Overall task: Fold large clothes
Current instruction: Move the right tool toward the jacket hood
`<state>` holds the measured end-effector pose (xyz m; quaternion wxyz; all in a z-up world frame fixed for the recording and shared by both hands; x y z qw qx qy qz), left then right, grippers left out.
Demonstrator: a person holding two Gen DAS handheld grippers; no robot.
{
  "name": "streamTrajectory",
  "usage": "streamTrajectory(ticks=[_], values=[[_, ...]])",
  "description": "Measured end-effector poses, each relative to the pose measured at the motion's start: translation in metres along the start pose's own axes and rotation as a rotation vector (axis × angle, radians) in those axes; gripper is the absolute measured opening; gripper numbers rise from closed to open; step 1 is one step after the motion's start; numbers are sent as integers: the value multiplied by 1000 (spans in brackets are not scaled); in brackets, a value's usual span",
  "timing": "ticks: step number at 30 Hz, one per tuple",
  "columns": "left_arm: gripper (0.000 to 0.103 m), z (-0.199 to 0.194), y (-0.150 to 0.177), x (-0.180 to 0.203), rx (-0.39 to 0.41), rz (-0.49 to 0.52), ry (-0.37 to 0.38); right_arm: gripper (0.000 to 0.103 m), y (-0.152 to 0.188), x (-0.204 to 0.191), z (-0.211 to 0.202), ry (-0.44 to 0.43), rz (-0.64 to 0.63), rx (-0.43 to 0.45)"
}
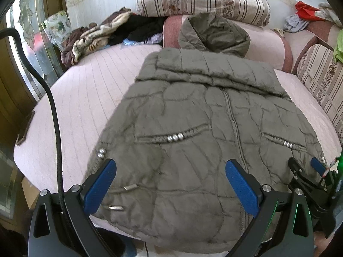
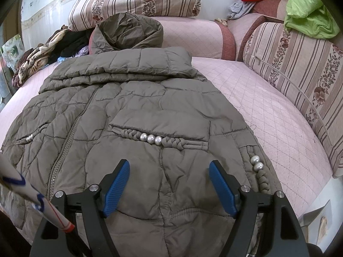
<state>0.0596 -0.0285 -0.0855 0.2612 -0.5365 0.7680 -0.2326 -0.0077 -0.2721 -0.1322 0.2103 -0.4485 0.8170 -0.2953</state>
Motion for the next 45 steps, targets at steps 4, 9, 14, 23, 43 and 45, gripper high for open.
streamTrajectory(ticks=[4,9,14,23,43,45], values=[[102,-1,-17,-22,51,-14,-56,81,-1,2,1,25,-2,21],[102,5,-43,-54,103,-7,-130,81,-18,31,-18,60,70,43],[102,38,-61,-86,104,-18,-154,82,-32,78,-26,140,143,-6],[102,105,-87,-145,-22,-127,-151,82,-79,78,-39,196,140,-45],[102,171,-100,-233,-55,-459,-76,92,-374,-244,169,-253,301,-160],[102,178,-101,-230,-66,-459,-66,92,-397,-246,196,-281,436,-181]])
Point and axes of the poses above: each gripper's, at about its wrist camera, not at the fingertips, and z roughly the way its jaws point, x to its right, y to its underside, the point moved 5 cm from there along z, roughly the way its jaws point, and after that the axes turned 10 degrees about z, right-handed, at the moved point
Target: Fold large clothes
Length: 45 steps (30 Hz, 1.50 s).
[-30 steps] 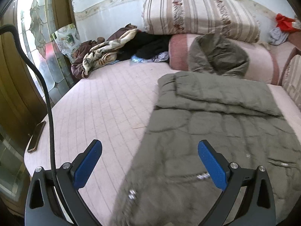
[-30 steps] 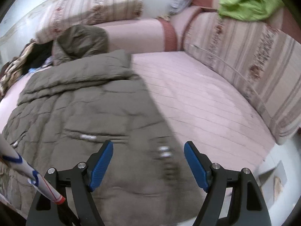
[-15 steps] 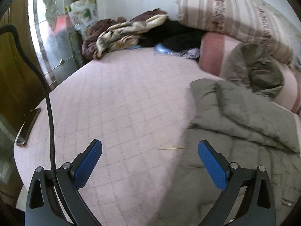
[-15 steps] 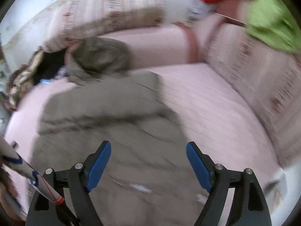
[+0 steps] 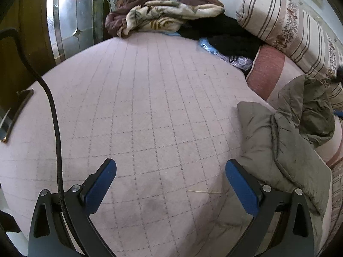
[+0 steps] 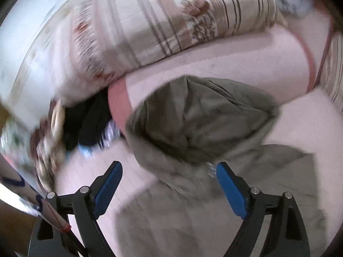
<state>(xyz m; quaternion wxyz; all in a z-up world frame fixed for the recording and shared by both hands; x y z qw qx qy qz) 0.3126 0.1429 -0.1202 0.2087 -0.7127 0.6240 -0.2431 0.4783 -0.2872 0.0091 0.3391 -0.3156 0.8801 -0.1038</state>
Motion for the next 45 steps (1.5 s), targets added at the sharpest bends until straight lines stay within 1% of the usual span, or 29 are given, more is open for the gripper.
streamTrajectory(ticks=[3,5,8,10,12,13,14,15,16,19,22,23,25,26,28,29,31,32,34,35,37,39,40,41,42,43,44,45], values=[[102,2,-1,6,6,21,1,93,-27,1,33,-54,155,-16],[102,1,-2,13,20,52,-8,93,-41,7,54,-66,248,-20],[102,1,-3,22,39,92,-32,93,-54,16,75,-95,362,-16],[102,4,-2,27,35,115,-38,93,-63,20,84,-94,401,-17],[102,10,-1,33,15,133,-30,80,-65,26,89,-66,397,-23],[102,12,0,35,5,136,-27,53,-66,26,91,-64,372,-31],[102,13,0,36,-1,136,-26,22,-66,25,90,-50,324,-42],[102,13,1,37,-3,137,-24,13,-64,25,87,-36,285,-42],[102,12,1,39,-3,139,-21,11,-62,24,79,-21,242,-32],[102,5,0,40,11,141,-16,8,-50,24,51,-24,130,-39],[102,-1,0,38,14,126,3,7,-18,23,6,-37,7,-66],[102,-3,0,36,12,114,12,7,0,24,-15,-40,-38,-86],[102,-7,-1,33,13,95,29,7,31,31,-49,-73,-83,-111],[102,-10,0,31,15,87,34,7,54,37,-71,-85,-115,-126],[102,-15,0,27,15,73,41,6,89,57,-103,-106,-138,-154],[102,-18,1,26,16,68,46,5,114,69,-120,-129,-142,-181],[102,-23,2,23,23,59,54,2,150,88,-136,-140,-150,-218],[102,-27,2,21,29,55,51,1,176,102,-138,-135,-150,-250],[102,-34,2,19,56,57,34,1,204,122,-124,-96,-146,-293],[102,-37,2,18,66,63,22,1,216,134,-110,-52,-146,-304],[102,-39,3,18,74,77,2,1,223,146,-91,25,-181,-281],[102,-39,6,17,69,78,-4,1,226,153,-82,118,-241,-243],[102,-40,8,15,60,75,6,4,224,154,-83,120,-239,-244],[102,-40,8,15,57,73,12,4,224,152,-92,90,-236,-241],[102,-41,8,13,60,72,16,4,220,148,-101,79,-253,-219],[102,-42,7,12,65,73,11,9,215,142,-112,85,-287,-180],[102,-43,5,11,73,72,1,15,210,134,-121,100,-323,-135],[102,-43,5,10,74,70,-3,21,201,125,-129,125,-370,-74]])
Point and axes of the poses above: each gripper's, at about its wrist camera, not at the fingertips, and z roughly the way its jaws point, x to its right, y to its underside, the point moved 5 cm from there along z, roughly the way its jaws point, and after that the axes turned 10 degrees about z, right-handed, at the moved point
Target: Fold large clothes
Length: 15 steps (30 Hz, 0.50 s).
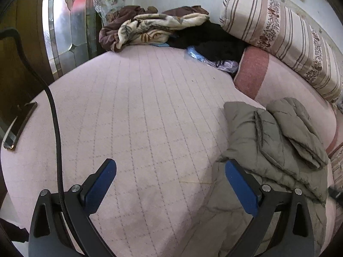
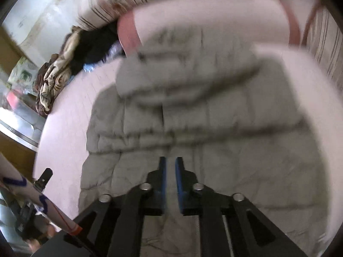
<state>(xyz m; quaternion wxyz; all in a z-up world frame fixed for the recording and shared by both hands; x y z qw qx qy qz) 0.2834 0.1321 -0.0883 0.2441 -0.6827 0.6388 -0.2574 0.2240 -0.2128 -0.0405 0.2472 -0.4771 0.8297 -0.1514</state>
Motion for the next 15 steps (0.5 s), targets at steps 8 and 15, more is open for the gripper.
streamTrajectory(ticks=[8,15], values=[[102,11,3,6,-19,37,-54,50,-102,-27,57,136,17,138],[102,10,-4,3,4,10,-49,50,-43,-16,154,204,-31,-55]])
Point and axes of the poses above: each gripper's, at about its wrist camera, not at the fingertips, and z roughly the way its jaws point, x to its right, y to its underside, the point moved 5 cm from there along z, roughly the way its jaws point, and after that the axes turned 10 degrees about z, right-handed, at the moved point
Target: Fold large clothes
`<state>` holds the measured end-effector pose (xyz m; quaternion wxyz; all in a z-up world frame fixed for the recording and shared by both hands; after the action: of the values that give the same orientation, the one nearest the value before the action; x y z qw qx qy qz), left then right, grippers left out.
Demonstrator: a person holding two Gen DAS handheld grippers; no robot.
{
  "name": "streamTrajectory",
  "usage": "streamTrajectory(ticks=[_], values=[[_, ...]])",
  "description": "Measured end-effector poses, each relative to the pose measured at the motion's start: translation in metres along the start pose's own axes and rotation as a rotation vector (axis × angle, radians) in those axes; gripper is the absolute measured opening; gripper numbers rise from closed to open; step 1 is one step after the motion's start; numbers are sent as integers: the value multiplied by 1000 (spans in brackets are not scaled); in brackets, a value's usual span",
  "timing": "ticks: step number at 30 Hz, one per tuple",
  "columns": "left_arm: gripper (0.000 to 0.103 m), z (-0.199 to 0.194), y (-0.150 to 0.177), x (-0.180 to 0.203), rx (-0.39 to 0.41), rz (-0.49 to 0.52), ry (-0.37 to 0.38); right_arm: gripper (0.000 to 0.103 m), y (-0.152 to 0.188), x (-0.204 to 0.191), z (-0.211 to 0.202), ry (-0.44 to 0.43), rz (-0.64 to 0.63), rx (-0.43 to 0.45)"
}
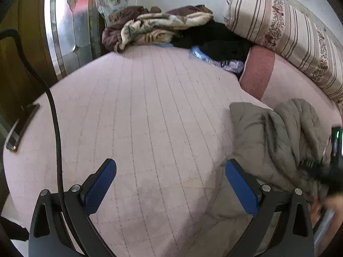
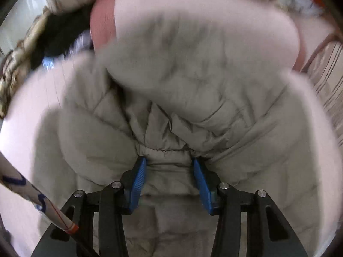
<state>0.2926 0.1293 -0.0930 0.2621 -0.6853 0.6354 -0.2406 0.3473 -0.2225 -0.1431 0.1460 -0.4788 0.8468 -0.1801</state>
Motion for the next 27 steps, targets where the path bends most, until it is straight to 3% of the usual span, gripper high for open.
streamTrajectory(ticks=[2,6,9,14,17,21,27], values=[[102,3,-1,1,0,15,-16,50,10,1,-11,-6,-44,28],[102,10,3,7,-41,23,15,50,22,22,-30,-121,-22,-21],[102,7,5,11,-37,36,18,50,31,44,-62,-171,8,32],[102,5,7,15,-34,68,11,50,81,95,-111,-235,65,28],[102,3,10,16,-42,86,21,54,113,137,-128,-221,89,4],[102,-5,20,20,-38,142,24,60,142,203,-155,-134,129,34],[102,-28,46,19,-72,167,135,76,170,302,-205,-31,178,93]])
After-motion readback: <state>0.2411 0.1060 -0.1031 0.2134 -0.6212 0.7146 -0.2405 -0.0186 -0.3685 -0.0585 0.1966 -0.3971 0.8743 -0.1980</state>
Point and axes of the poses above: each gripper's, at about its wrist camera, not at the fingertips, and z roughly the way its jaws point, x to its right, y to its underside, the point moved 5 cm from there along z, roughly the way its jaws point, and after that the axes turned 10 degrees about z, right-handed, at the moved point
